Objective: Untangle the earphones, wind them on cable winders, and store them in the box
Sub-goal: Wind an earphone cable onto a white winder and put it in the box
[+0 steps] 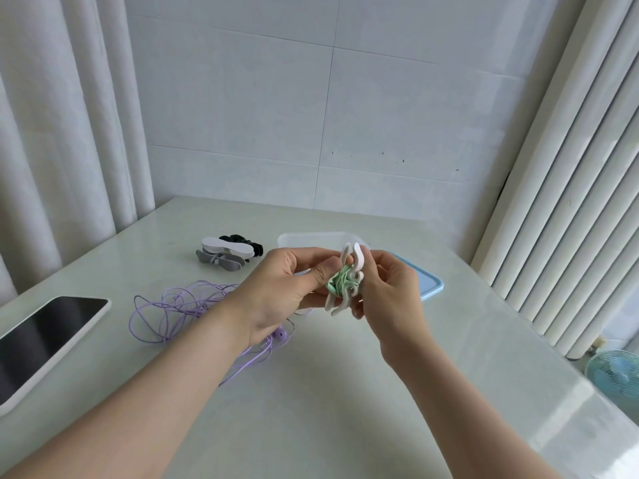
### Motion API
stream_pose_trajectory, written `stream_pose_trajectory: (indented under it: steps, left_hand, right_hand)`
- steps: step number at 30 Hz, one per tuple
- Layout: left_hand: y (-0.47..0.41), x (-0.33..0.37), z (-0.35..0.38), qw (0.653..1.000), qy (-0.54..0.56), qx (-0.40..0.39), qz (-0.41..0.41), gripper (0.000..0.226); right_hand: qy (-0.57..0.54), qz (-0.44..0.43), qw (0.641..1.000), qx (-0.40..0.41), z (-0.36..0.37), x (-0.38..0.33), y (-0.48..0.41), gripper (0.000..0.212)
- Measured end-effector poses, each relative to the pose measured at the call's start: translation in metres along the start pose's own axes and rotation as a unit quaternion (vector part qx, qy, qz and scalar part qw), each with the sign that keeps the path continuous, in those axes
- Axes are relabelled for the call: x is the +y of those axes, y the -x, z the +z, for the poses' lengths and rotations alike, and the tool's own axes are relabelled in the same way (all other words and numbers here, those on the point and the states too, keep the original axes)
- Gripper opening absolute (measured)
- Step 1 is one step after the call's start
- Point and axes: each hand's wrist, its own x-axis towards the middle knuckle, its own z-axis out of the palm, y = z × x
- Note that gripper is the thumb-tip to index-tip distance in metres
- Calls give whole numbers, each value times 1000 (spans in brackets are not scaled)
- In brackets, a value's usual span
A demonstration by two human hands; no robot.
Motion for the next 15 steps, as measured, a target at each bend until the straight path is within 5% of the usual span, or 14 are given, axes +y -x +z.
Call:
stream_pose_trajectory:
  steps: [6,10,13,15]
  left_hand:
    - [-4,2,3,993,85,78,24,30]
    - [-5,2,-1,976,-119,155,93,20]
    - [-8,-12,-10,856,-400,249,211,18]
    - [-6,-19,-18,797,-494,267,220,18]
  right_hand:
    - [152,-211,964,-59,5,1,14,25]
    - [222,-260,938,-48,5,12,6,28]
    - [232,-224,946,1,2,16,1,12]
    - [247,-191,949,33,0,16,1,10]
